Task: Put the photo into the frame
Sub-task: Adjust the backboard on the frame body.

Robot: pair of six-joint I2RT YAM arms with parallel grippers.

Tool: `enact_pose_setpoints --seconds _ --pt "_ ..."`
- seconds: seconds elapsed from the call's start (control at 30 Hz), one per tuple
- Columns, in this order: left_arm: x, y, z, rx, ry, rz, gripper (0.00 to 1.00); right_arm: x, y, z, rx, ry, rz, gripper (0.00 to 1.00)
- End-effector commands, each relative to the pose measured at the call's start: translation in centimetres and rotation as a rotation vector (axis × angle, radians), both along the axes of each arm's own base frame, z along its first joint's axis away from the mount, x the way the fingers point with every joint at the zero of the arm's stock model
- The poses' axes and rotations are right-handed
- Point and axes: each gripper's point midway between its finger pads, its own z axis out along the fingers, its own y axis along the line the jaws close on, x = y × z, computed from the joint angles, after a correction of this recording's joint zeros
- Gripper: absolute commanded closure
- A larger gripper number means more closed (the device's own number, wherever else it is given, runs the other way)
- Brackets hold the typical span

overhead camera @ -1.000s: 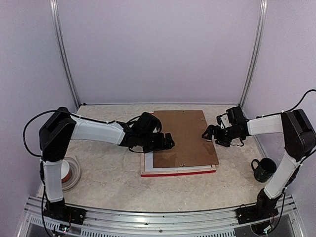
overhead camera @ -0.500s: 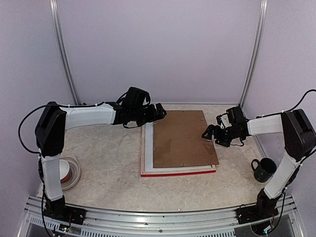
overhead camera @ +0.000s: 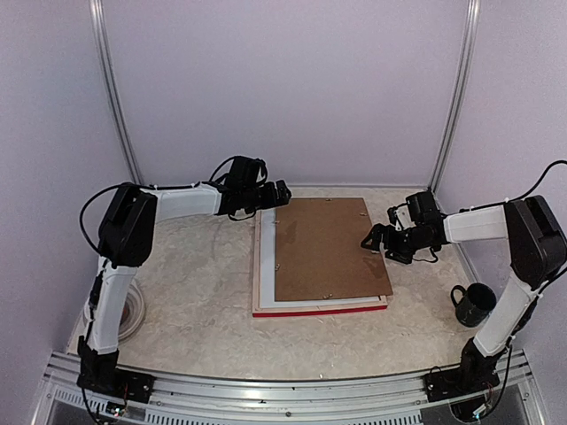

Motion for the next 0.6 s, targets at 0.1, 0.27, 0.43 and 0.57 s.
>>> enact_pose_setpoints --seconds 0.1,0.27,0.43,0.57 --pt "1.4 -1.3 -1.5 -0.005 -0.003 -0.063 0.01 -0.2 0.8 -0.3 0.003 0.003 0.018 0.01" --pt "0.6 -2.2 -4.0 -0.002 0.043 -0.085 0.01 -0.2 1.2 -0.5 -0.001 0.006 0.028 0.01" --pt "0.1 -3.2 -5.4 0.003 0.062 -0.099 0.01 -0.2 1.6 -0.5 -0.001 0.004 0.036 0.01" --pt "0.0 -3.3 -6.3 0.009 0.078 -0.100 0.01 -0.2 1.7 -0.2 -0.008 0.000 0.042 0.01"
